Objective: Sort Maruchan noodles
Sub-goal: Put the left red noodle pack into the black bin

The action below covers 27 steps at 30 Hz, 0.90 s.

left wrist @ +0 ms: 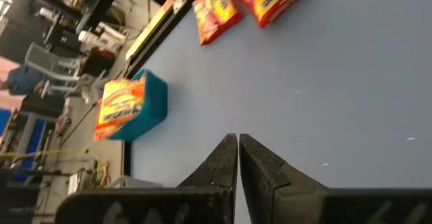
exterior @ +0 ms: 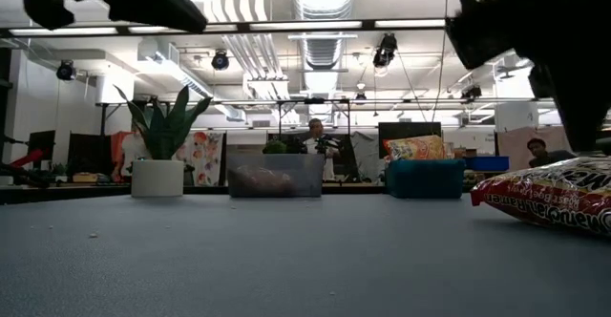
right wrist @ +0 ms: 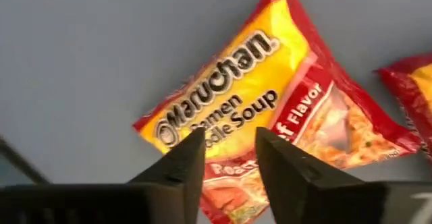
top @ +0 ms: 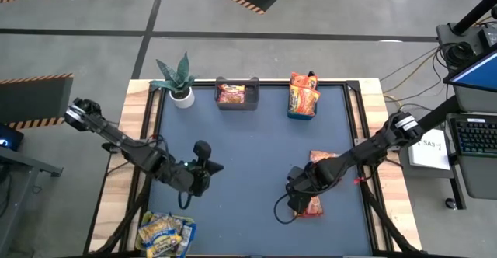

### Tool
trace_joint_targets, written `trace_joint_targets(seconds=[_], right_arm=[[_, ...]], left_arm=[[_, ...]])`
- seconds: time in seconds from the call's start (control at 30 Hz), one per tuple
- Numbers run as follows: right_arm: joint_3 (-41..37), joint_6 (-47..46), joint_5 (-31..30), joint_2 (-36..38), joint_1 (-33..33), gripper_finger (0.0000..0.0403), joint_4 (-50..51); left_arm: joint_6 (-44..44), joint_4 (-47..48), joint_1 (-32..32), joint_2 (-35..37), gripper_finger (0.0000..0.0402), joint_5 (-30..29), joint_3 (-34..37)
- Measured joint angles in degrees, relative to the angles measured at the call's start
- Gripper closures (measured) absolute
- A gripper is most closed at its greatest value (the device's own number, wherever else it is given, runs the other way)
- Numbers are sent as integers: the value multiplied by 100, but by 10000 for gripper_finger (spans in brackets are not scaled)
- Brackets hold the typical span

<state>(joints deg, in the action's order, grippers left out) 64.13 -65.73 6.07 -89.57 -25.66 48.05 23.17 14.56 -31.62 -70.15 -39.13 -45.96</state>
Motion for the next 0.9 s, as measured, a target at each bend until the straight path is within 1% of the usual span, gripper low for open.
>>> trace_joint_targets(seconds=[0.17, 0.3, 0.4, 0.5, 0.6, 0.67, 0.77, 0.9], right_arm=[[-171, -44, 39, -134, -51, 334, 20], [-190, 130, -37, -314, -61, 362, 12], [-161, 609, -583, -418, -45, 368, -231], [-162, 1269, -1528, -440, 113, 369, -1156], [-163, 2193, -2544, -338, 258, 369, -2192], [-150, 2806, -3019, -248, 317, 369, -2718], [-154, 3580, -3120, -129, 425, 369, -3026], [-159, 4003, -3152, 93, 517, 369, -2918]], left_arm=[[16, 20, 221, -18, 401, 1, 5], [36, 19, 251, -13, 401, 0, 5], [36, -5, 250, -19, 401, -2, 5], [-20, -32, 258, -22, 401, -23, 5], [-179, -130, 264, -22, 401, -48, 5], [-339, -204, 266, -41, 401, -50, 5], [-595, -234, 275, -77, 401, -47, 23], [-910, -361, 293, -179, 401, -46, 81]])
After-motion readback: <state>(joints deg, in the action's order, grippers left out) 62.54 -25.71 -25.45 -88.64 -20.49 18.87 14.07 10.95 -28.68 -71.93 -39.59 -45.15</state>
